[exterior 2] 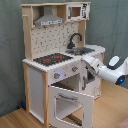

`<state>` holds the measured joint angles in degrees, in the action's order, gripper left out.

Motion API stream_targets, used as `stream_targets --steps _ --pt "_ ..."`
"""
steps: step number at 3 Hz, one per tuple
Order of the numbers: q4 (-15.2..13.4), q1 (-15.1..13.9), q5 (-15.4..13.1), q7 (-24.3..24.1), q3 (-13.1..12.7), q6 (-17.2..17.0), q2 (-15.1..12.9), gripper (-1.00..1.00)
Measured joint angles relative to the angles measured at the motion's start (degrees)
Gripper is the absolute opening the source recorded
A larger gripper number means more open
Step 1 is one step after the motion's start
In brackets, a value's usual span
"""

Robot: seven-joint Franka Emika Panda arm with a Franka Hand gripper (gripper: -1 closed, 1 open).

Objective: Play with the kitchen

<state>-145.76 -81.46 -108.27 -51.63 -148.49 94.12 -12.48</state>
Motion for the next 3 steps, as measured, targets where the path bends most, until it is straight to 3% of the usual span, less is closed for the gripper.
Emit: stream_targets --steps 3 --pt "-3.3 -1.5 -2.0 -17.7 0.4 0.5 0.2 1.00"
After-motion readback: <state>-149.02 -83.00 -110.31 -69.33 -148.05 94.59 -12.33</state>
